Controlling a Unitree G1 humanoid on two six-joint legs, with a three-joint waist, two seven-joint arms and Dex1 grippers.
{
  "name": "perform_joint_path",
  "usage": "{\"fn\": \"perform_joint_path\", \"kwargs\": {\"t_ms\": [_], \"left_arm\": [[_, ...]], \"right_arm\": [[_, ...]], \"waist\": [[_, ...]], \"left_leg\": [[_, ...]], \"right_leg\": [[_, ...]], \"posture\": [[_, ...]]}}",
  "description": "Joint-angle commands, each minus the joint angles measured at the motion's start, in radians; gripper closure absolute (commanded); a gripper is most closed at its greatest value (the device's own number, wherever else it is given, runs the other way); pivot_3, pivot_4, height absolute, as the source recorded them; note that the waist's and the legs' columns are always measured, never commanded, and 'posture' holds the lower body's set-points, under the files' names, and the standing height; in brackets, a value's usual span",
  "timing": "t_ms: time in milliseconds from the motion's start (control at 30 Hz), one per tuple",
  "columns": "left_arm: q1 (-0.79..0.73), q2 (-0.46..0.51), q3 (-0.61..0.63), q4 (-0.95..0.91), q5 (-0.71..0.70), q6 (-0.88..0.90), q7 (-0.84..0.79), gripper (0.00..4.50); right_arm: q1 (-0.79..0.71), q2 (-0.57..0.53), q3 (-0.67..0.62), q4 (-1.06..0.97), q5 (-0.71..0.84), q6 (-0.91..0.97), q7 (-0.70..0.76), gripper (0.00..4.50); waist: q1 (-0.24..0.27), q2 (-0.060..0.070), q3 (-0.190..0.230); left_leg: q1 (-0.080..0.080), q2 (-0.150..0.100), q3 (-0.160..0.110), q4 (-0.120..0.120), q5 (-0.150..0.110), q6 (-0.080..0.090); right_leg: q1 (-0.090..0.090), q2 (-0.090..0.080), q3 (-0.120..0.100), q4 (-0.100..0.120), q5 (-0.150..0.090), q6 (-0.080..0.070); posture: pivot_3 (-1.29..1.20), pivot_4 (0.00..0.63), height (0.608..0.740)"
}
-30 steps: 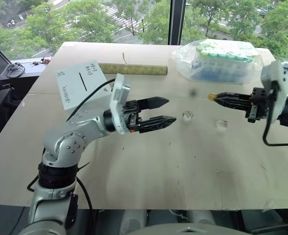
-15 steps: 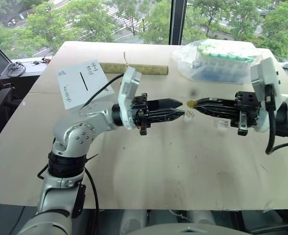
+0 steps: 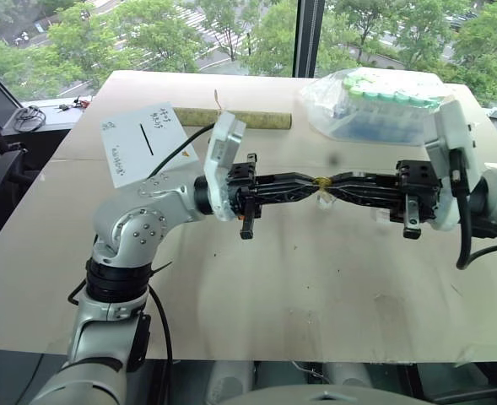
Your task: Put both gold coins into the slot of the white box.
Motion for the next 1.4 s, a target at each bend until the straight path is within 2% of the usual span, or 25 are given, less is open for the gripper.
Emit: {"fn": "perform_joint_path", "kwargs": {"t_ms": [33, 333, 367, 400, 433, 733, 767, 900, 967, 1000, 1133, 1200, 1300, 1333, 1400], "left_arm": [[-0.02, -0.005, 0.007, -0.028, -0.008, -0.004, 0.002, 3.98], [-0.027, -0.008, 0.004, -0.023, -0.013, 0.002, -0.01, 3.98], [-0.027, -0.007, 0.004, -0.023, -0.014, 0.003, -0.012, 4.25], [-0.027, -0.007, 0.005, -0.022, -0.015, 0.004, -0.014, 4.25], [-0.027, -0.007, 0.005, -0.022, -0.017, 0.006, -0.015, 4.49], [-0.017, -0.011, 0.025, -0.025, -0.023, 0.013, -0.006, 4.49], [-0.016, -0.011, 0.033, -0.025, -0.026, 0.014, 0.005, 4.5], [0.001, -0.02, 0.085, -0.036, -0.038, 0.01, 0.084, 4.5], [0.011, -0.037, 0.129, -0.054, -0.035, -0.006, 0.181, 4.5], [0.015, -0.047, 0.15, -0.07, -0.026, -0.012, 0.245, 4.5], [0.022, -0.062, 0.209, -0.15, 0.044, -0.003, 0.501, 4.5], [0.019, -0.065, 0.232, -0.19, 0.066, 0.014, 0.616, 4.5], [-0.008, -0.065, 0.254, -0.253, 0.193, 0.047, 0.856, 4.5], [-0.025, -0.052, 0.236, -0.264, 0.27, 0.05, 0.925, 4.5], [-0.063, -0.04, 0.222, -0.276, 0.343, 0.114, 1.033, 4.5]], "right_arm": [[-0.022, -0.014, 0.002, -0.016, 0.009, -0.031, 0.001, 4.5], [-0.021, -0.013, 0.02, -0.016, 0.008, -0.044, -0.003, 4.5], [-0.021, -0.012, 0.021, -0.016, 0.009, -0.045, -0.004, 4.5], [-0.021, -0.012, 0.022, -0.016, 0.01, -0.046, -0.005, 4.5], [-0.021, -0.011, 0.023, -0.016, 0.011, -0.047, -0.006, 4.5], [-0.01, -0.008, 0.014, -0.015, 0.071, -0.04, 0.004, 4.5], [-0.009, -0.003, 0.008, -0.006, 0.056, -0.051, -0.006, 4.21], [0.011, -0.023, -0.025, 0.022, 0.0, -0.095, 0.012, 4.21], [0.038, -0.049, -0.053, 0.035, -0.032, -0.123, 0.04, 4.21], [0.054, -0.066, -0.071, 0.038, -0.046, -0.141, 0.062, 3.8], [0.097, -0.123, -0.12, 0.06, -0.123, -0.232, 0.151, 3.75], [0.102, -0.134, -0.131, 0.084, -0.139, -0.261, 0.184, 2.91], [0.112, -0.138, -0.12, 0.107, -0.18, -0.323, 0.251, 1.88], [0.105, -0.132, -0.109, 0.113, -0.202, -0.347, 0.26, 1.33], [0.088, -0.121, -0.084, 0.127, -0.228, -0.385, 0.294, 1.33]], "waist": [[0.0, 0.0, 0.0], [0.0, 0.0, 0.0], [0.0, 0.0, 0.0], [0.0, 0.0, 0.0], [0.0, 0.0, 0.0], [0.0, 0.0, 0.0], [0.0, 0.0, 0.0], [0.0, 0.0, 0.0], [0.002, 0.0, 0.0], [0.003, 0.0, 0.0], [0.0, -0.001, 0.001], [0.001, -0.002, 0.001], [0.002, -0.003, 0.002], [0.002, -0.004, 0.002], [0.002, -0.005, 0.003]], "left_leg": [[0.0, 0.0, 0.0, 0.0, 0.0, 0.0], [0.0, 0.0, 0.0, 0.0, 0.0, 0.0], [0.0, 0.0, 0.0, 0.0, 0.0, 0.0], [0.0, 0.0, 0.0, 0.0, 0.0, 0.0], [0.0, 0.0, 0.0, 0.0, 0.0, 0.0], [0.0, 0.0, 0.0, 0.0, 0.0, 0.0], [0.0, 0.0, 0.0, 0.0, 0.0, 0.0], [0.0, 0.0, 0.0, 0.0, 0.0, 0.0], [0.0, 0.0, 0.0, 0.0, 0.0, 0.0], [0.0, 0.0, 0.0, 0.0, 0.0, 0.0], [0.0, 0.0, 0.0, 0.0, 0.0, 0.0], [0.0, 0.0, 0.0, 0.0, 0.0, 0.0], [0.0, 0.0, 0.0, 0.0, 0.0, 0.0], [0.0, 0.0, 0.0, 0.0, 0.0, 0.0], [0.0, 0.0, 0.0, 0.0, 0.0, 0.0]], "right_leg": [[0.0, 0.0, 0.0, 0.0, 0.0, 0.0], [0.0, 0.0, 0.0, 0.0, 0.0, 0.0], [0.0, 0.0, 0.0, 0.0, 0.0, 0.0], [0.0, 0.0, 0.0, 0.0, 0.0, 0.0], [0.0, 0.0, 0.0, 0.0, 0.0, 0.0], [0.0, 0.0, 0.0, 0.0, 0.0, 0.0], [0.0, 0.0, 0.0, 0.0, 0.0, 0.0], [0.0, 0.0, 0.0, 0.0, 0.0, 0.0], [0.0, 0.0, 0.0, 0.0, 0.0, 0.0], [0.0, 0.0, 0.0, -0.001, 0.0, 0.0], [0.0, 0.0, 0.0, -0.001, 0.001, 0.002], [0.0, 0.0, 0.0, -0.001, 0.001, 0.002], [0.0, 0.0, 0.0, -0.001, 0.001, 0.002], [0.0, 0.0, 0.0, -0.001, 0.001, 0.002], [0.0, 0.0, 0.0, 0.0, 0.001, 0.003]], "posture": [[0.0, 0.15, 0.74], [0.0, 0.15, 0.74], [0.0, 0.15, 0.74], [0.0, 0.15, 0.74], [0.0, 0.15, 0.74], [0.0, 0.15, 0.74], [0.0, 0.15, 0.74], [0.0, 0.15, 0.74], [0.0, 0.15, 0.74], [0.0, 0.15, 0.74], [0.0, 0.15, 0.74], [0.0, 0.15, 0.74], [0.0, 0.15, 0.74], [0.0, 0.15, 0.74], [0.0, 0.15, 0.74]]}}
